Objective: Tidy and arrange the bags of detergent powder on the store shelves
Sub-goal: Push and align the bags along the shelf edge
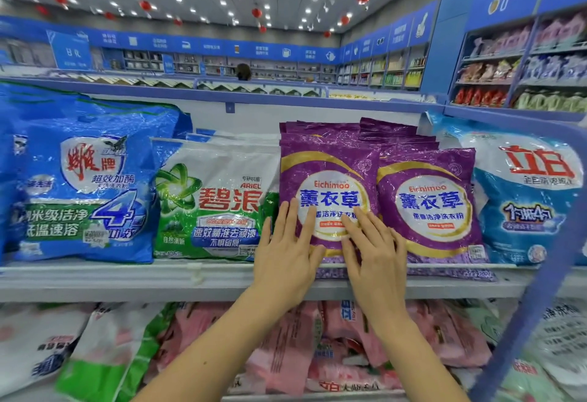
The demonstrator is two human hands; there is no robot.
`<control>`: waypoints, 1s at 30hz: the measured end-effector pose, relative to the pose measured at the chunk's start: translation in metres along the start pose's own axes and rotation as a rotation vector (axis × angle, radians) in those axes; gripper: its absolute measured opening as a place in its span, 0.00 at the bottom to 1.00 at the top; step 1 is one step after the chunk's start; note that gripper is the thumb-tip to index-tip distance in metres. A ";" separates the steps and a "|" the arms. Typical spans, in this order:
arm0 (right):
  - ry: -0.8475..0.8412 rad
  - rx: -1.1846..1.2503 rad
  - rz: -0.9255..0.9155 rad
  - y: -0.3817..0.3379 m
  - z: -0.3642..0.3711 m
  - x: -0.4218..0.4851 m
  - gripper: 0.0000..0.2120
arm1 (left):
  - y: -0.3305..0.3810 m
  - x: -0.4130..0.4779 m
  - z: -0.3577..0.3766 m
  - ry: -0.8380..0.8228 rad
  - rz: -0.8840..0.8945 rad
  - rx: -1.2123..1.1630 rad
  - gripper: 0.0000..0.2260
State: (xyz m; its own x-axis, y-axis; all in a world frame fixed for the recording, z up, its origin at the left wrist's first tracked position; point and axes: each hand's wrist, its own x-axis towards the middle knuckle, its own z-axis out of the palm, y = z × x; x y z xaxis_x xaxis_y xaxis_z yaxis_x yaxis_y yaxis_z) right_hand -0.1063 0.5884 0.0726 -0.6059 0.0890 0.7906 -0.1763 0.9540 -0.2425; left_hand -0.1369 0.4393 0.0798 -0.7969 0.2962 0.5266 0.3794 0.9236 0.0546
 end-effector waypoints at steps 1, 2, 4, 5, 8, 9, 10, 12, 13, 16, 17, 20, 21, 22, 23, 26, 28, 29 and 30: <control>-0.007 -0.005 0.008 -0.001 0.000 0.000 0.19 | 0.001 0.001 -0.002 -0.013 0.016 0.013 0.33; -0.012 -0.011 0.013 -0.003 -0.001 0.000 0.19 | 0.001 0.002 -0.003 -0.036 0.036 0.006 0.34; -0.034 -0.015 0.018 -0.005 -0.002 0.000 0.20 | 0.001 0.001 -0.007 -0.090 0.044 -0.062 0.36; -0.046 -0.006 0.015 -0.005 -0.002 -0.001 0.20 | 0.001 -0.001 -0.010 -0.068 0.047 -0.092 0.37; -0.083 0.126 0.000 0.000 -0.006 -0.001 0.18 | -0.003 -0.019 -0.024 0.048 0.022 -0.222 0.34; -0.096 0.210 0.028 -0.001 -0.012 0.002 0.16 | -0.006 -0.028 -0.030 0.091 0.007 -0.272 0.33; -0.108 0.304 0.069 -0.003 -0.018 0.005 0.14 | -0.012 -0.039 -0.036 0.136 -0.008 -0.314 0.31; -0.085 0.447 0.098 -0.013 -0.031 0.008 0.12 | -0.028 -0.062 -0.051 0.231 -0.053 -0.351 0.28; -0.057 0.497 0.076 -0.021 -0.037 0.009 0.10 | -0.039 -0.075 -0.060 0.263 -0.093 -0.371 0.28; -0.125 0.790 0.066 -0.060 -0.048 0.006 0.07 | -0.075 -0.124 -0.093 0.332 -0.284 -0.470 0.27; -0.205 0.935 0.089 -0.078 -0.049 0.002 0.09 | -0.089 -0.145 -0.105 0.357 -0.354 -0.507 0.24; -0.405 1.251 0.092 -0.132 -0.044 -0.015 0.15 | -0.127 -0.220 -0.139 0.475 -0.559 -0.614 0.16; -0.467 1.314 0.090 -0.152 -0.041 -0.022 0.14 | -0.138 -0.248 -0.151 0.529 -0.627 -0.612 0.16; -0.538 1.385 0.104 -0.172 -0.037 -0.031 0.12 | -0.147 -0.276 -0.162 0.580 -0.692 -0.593 0.15; -0.614 1.456 0.123 -0.191 -0.032 -0.040 0.10 | -0.155 -0.304 -0.173 0.628 -0.752 -0.566 0.15; -0.802 1.561 0.123 -0.250 -0.015 -0.070 0.13 | -0.173 -0.379 -0.206 0.764 -0.915 -0.465 0.10; -0.888 1.580 0.079 -0.291 -0.004 -0.092 0.15 | -0.185 -0.421 -0.222 0.849 -1.012 -0.417 0.06; -0.929 1.589 0.055 -0.311 0.001 -0.102 0.17 | -0.191 -0.440 -0.228 0.893 -1.053 -0.409 0.05; -0.966 1.602 0.038 -0.332 0.006 -0.113 0.21 | -0.199 -0.459 -0.234 0.933 -1.090 -0.402 0.04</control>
State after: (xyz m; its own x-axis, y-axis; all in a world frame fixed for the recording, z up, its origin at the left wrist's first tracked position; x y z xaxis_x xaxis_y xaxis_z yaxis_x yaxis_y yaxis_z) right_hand 0.0163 0.2603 0.0604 -0.6987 -0.6175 0.3611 -0.2736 -0.2357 -0.9325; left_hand 0.2635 0.0627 0.0258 -0.2452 -0.8807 0.4054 0.0342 0.4100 0.9114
